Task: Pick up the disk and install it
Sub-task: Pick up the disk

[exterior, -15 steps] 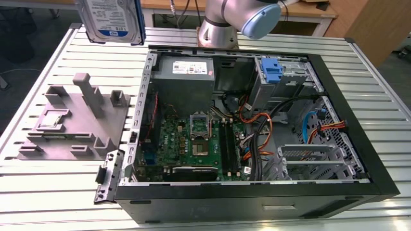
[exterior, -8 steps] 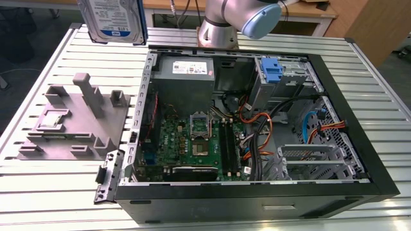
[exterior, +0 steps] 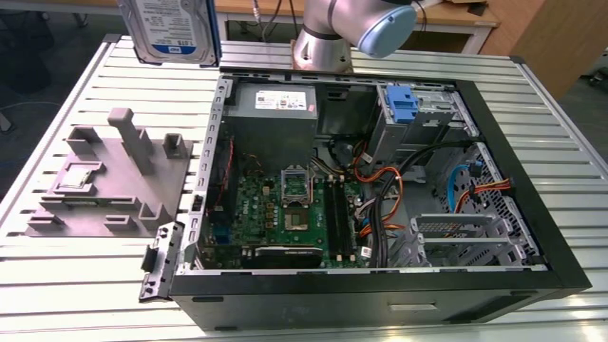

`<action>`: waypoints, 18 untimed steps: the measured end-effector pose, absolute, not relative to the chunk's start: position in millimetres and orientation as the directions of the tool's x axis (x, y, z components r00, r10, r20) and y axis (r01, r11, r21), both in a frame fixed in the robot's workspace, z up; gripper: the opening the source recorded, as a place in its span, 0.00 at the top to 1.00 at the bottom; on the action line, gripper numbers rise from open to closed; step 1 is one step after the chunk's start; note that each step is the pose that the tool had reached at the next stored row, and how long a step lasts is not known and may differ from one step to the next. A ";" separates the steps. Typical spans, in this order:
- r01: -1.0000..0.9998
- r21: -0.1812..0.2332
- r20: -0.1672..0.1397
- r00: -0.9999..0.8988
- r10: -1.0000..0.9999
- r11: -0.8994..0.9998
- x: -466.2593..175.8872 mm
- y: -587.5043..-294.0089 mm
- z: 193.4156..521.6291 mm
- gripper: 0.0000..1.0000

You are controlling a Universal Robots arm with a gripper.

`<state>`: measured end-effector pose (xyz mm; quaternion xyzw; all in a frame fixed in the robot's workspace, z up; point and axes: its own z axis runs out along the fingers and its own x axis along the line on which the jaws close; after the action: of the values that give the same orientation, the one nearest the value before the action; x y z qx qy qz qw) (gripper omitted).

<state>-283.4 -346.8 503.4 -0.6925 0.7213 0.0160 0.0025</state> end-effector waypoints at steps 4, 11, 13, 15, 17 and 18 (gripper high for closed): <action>-0.999 0.020 -0.026 -0.041 -0.999 0.040 -281.5 -346.9 503.4 0.64; -0.999 0.020 -0.026 -0.041 -0.999 0.040 -277.7 -346.8 503.3 0.64; -0.999 0.020 -0.026 -0.041 -0.999 0.040 -276.5 -346.8 503.4 0.64; -0.999 0.020 -0.026 -0.041 -0.999 0.040 -275.5 -346.8 503.4 0.64; -0.999 0.020 -0.026 -0.041 -0.999 0.040 -274.5 -346.9 503.4 0.64; -0.999 0.020 -0.026 -0.041 -0.999 0.040 -273.9 -346.9 503.3 0.64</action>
<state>-273.9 -346.9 503.3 -0.6925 0.7212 0.0160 0.0025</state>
